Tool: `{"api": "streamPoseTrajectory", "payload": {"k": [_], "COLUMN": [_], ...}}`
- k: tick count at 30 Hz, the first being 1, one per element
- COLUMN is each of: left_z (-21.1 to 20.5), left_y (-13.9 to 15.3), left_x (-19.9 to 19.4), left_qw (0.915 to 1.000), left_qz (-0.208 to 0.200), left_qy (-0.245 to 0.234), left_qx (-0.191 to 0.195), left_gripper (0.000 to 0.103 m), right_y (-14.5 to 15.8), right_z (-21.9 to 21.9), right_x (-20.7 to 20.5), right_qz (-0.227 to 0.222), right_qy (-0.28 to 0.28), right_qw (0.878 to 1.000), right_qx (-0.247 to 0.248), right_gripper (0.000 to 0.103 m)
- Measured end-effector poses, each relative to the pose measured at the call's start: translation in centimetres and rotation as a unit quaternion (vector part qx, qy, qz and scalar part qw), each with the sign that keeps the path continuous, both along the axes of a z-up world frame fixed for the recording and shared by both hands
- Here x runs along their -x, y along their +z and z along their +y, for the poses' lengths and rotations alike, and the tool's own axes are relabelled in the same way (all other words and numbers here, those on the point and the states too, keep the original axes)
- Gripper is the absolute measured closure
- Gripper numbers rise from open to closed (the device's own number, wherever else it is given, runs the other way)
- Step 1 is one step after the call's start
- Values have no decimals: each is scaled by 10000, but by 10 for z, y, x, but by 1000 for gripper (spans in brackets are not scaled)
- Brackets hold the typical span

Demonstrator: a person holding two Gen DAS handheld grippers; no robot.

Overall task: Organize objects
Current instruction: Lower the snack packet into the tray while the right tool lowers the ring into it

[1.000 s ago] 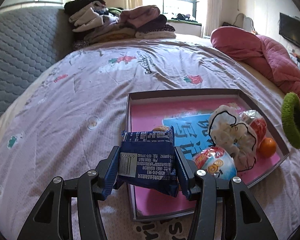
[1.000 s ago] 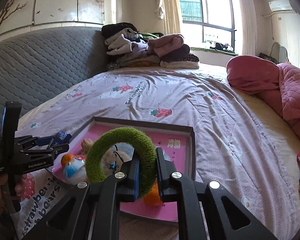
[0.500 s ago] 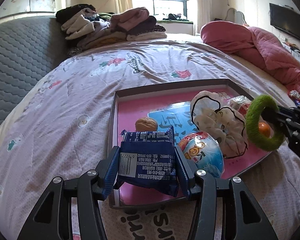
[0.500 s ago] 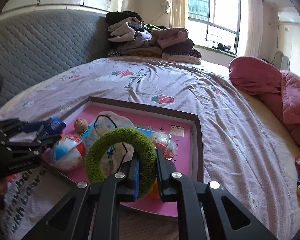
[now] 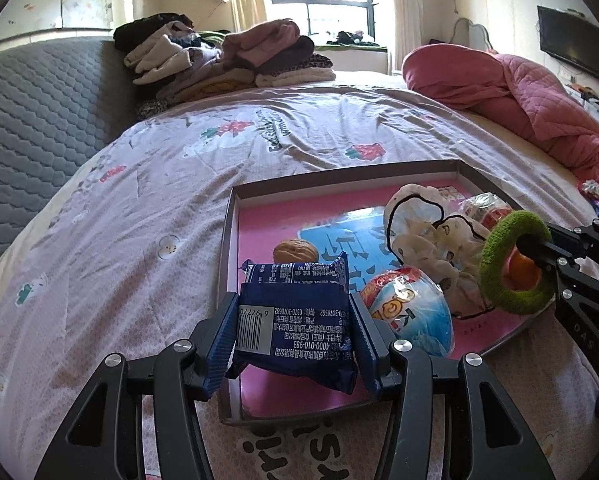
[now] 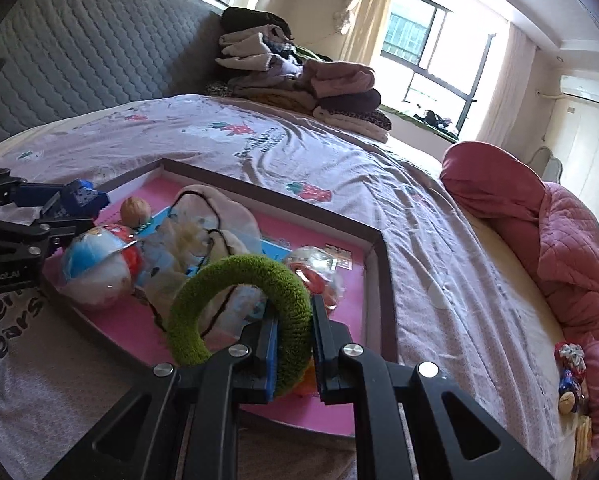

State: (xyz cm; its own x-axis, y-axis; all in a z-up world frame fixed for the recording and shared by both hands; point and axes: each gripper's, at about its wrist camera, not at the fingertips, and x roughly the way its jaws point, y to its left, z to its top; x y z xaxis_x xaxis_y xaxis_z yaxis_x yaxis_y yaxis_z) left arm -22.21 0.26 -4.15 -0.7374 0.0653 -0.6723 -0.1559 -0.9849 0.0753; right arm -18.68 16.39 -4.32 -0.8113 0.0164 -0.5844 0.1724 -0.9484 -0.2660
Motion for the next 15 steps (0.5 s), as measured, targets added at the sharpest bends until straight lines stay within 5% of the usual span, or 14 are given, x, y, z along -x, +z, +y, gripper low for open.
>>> {"api": "streamPoseTrajectory", "payload": {"k": [15], "left_z": [0], "left_y": [-6], "left_x": [4], "left_qw": [9999], "left_qz": [-68], "left_qy": [72], "left_qx": [83], "left_gripper": [48], "right_y": [-5], "right_z": [0], "right_x": [5], "right_qz": [-7], "right_qy": [80], "right_qw": [10000], "right_qx": [21], "right_gripper": [89]}}
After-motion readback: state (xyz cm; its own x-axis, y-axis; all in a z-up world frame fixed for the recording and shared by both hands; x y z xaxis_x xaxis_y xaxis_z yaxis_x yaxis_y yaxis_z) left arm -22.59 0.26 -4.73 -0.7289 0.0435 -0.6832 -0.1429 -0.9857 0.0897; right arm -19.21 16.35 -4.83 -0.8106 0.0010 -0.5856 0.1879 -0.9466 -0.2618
